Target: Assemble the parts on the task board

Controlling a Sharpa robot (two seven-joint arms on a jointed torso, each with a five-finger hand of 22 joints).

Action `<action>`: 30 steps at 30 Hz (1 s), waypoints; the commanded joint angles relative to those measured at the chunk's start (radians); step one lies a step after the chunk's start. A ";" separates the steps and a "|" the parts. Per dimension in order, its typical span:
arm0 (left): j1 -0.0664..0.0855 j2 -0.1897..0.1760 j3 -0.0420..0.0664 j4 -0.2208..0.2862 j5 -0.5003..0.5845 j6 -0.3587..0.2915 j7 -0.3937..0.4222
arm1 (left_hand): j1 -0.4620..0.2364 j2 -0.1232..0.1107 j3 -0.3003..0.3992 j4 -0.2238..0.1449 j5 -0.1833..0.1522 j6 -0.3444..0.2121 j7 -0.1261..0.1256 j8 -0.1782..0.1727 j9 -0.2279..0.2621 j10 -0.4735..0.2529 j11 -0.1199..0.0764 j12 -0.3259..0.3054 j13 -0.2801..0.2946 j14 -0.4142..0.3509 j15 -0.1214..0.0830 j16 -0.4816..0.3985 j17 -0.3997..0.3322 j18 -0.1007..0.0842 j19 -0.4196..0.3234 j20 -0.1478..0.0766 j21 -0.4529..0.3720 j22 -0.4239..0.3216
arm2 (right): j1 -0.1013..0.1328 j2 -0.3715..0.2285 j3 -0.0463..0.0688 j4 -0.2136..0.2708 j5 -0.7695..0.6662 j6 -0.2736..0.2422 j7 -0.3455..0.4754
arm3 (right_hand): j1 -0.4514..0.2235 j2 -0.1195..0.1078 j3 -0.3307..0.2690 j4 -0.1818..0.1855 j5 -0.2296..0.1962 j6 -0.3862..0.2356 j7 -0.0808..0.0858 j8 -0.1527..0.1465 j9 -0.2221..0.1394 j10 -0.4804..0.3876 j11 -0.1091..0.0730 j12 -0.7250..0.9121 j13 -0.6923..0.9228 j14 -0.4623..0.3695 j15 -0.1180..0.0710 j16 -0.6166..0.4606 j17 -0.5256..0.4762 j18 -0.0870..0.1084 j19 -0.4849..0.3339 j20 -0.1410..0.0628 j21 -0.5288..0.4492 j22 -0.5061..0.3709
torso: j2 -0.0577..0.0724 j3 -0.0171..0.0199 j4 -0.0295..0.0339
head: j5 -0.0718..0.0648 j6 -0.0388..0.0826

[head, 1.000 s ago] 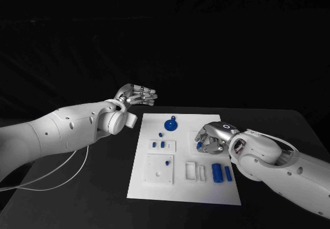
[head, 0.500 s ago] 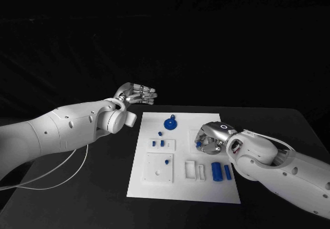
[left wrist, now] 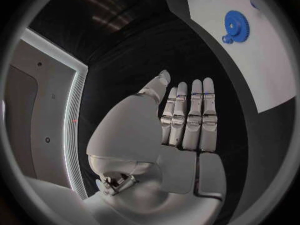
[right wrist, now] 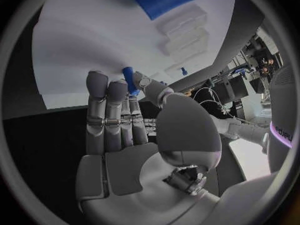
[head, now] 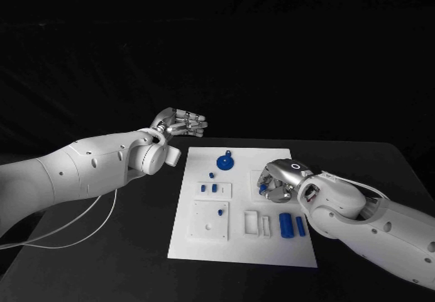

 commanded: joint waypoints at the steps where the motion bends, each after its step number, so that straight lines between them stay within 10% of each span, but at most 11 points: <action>1: 0.000 0.002 0.001 -0.002 0.005 0.015 0.008 | -0.002 0.007 0.000 0.005 0.002 -0.001 0.001 -0.003 -0.001 -0.007 0.001 0.002 -0.001 -0.003 -0.002 -0.004 -0.001 -0.003 -0.004 -0.003 0.006 -0.001 | -0.001 -0.007 0.000 0.012 0.001 -0.050 -0.012 | -0.011 0.004 0.008 0.001 0.007 0.007 0.000 0.003 0.035 0.021 -0.016 0.002 0.046 0.000 -0.006 -0.003 0.001 0.011 0.042 -0.008 0.006 0.002 | 0.000 0.0001 0.0002 | 0.001 -0.002; 19: 0.000 0.006 0.001 -0.018 0.006 0.016 0.009 | -0.002 0.007 0.000 0.005 0.002 -0.001 0.001 -0.003 -0.001 -0.007 0.001 0.002 -0.001 -0.003 -0.002 -0.004 -0.001 -0.003 -0.004 -0.003 0.006 -0.001 | 0.000 -0.040 0.068 0.119 0.182 -0.100 0.024 | -0.013 0.008 -0.001 -0.005 0.019 0.007 -0.002 0.003 0.053 0.024 -0.018 0.002 0.054 0.000 -0.008 -0.007 0.001 0.014 0.041 -0.009 0.003 0.000 | -0.002 -0.0015 0.0000 | 0.033 -0.016; 23: -0.001 0.010 0.001 -0.022 0.007 0.015 0.009 | -0.002 0.007 0.000 0.005 0.002 -0.001 0.001 -0.003 -0.001 -0.007 0.001 0.002 -0.001 -0.003 -0.002 -0.004 -0.001 -0.003 -0.004 -0.003 0.006 -0.001 | 0.000 -0.022 0.067 0.143 0.192 -0.092 0.032 | -0.013 0.011 -0.005 -0.006 0.021 0.006 -0.001 0.003 0.054 0.023 -0.017 0.002 0.053 0.001 -0.007 -0.008 0.001 0.014 0.041 -0.009 -0.001 -0.001 | -0.003 -0.0023 -0.0009 | 0.048 -0.024; 30: -0.002 0.028 0.000 -0.029 0.008 0.016 0.008 | -0.001 0.009 0.001 0.006 0.002 -0.001 0.001 -0.003 -0.001 -0.006 0.000 0.002 -0.001 -0.001 -0.003 -0.004 0.000 -0.003 -0.003 -0.004 0.008 -0.001 | -0.001 0.041 0.025 0.163 0.160 -0.083 0.053 | -0.014 0.014 -0.009 -0.010 0.025 0.005 -0.001 0.003 0.055 0.022 -0.017 0.002 0.053 0.001 -0.007 -0.009 0.001 0.014 0.041 -0.009 -0.004 -0.002 | -0.005 -0.0024 0.0009 | 0.072 -0.032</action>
